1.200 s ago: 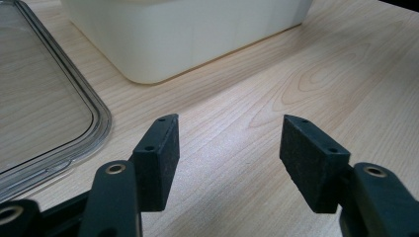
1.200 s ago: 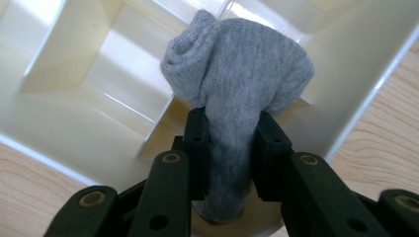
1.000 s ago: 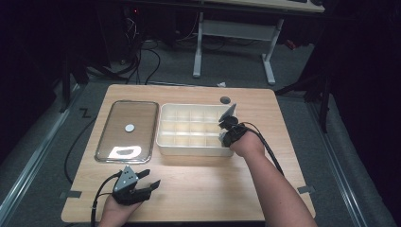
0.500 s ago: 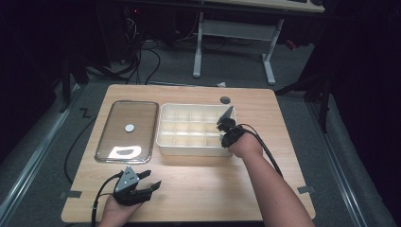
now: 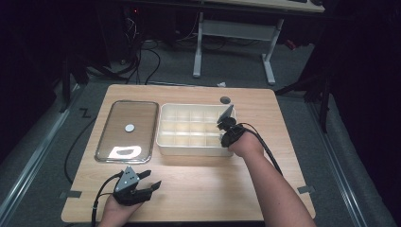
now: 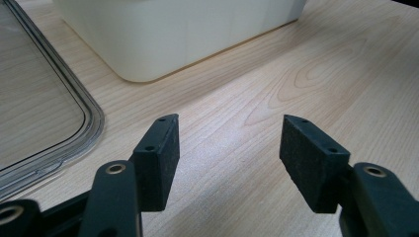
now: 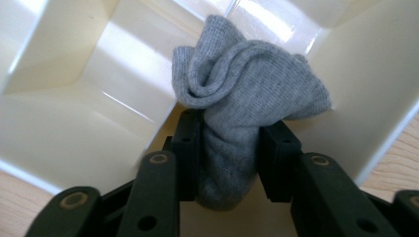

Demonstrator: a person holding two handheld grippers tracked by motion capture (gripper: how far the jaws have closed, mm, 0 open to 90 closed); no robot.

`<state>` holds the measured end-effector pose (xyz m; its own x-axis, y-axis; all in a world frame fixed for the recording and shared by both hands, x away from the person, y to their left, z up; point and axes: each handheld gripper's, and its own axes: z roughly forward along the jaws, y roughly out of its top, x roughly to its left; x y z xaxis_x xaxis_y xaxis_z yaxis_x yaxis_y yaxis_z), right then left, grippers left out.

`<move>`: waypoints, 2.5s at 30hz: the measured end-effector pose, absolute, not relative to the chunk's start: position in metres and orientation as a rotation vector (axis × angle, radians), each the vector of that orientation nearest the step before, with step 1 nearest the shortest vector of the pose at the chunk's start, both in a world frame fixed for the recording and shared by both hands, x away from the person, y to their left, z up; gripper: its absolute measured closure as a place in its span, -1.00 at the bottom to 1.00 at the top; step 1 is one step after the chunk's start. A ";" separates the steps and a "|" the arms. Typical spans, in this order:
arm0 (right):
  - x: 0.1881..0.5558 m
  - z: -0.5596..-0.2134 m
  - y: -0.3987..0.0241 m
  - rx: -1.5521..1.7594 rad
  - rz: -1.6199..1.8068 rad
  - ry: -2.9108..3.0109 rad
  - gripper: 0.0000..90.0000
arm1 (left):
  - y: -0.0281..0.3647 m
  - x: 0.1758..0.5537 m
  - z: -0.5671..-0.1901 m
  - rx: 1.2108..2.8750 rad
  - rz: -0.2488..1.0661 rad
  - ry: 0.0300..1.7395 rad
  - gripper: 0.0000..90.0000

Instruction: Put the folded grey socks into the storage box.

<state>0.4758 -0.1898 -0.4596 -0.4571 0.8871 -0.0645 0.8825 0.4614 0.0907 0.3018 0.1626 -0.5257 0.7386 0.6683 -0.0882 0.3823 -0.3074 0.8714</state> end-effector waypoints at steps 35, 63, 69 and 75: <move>0.490 -0.434 -0.192 1.582 0.119 2.581 1.00 | 0.163 0.303 -0.527 1.941 0.345 0.805 -0.09; 0.495 -0.461 -0.192 1.698 0.106 2.577 1.00 | 0.158 0.301 -0.528 1.950 0.336 0.789 -0.09; 0.496 -0.465 -0.189 1.690 0.071 2.578 1.00 | 0.158 0.301 -0.528 1.955 0.332 0.784 -0.09; 0.495 -0.466 -0.189 1.694 0.076 2.574 1.00 | 0.157 0.301 -0.528 1.956 0.334 0.783 -0.09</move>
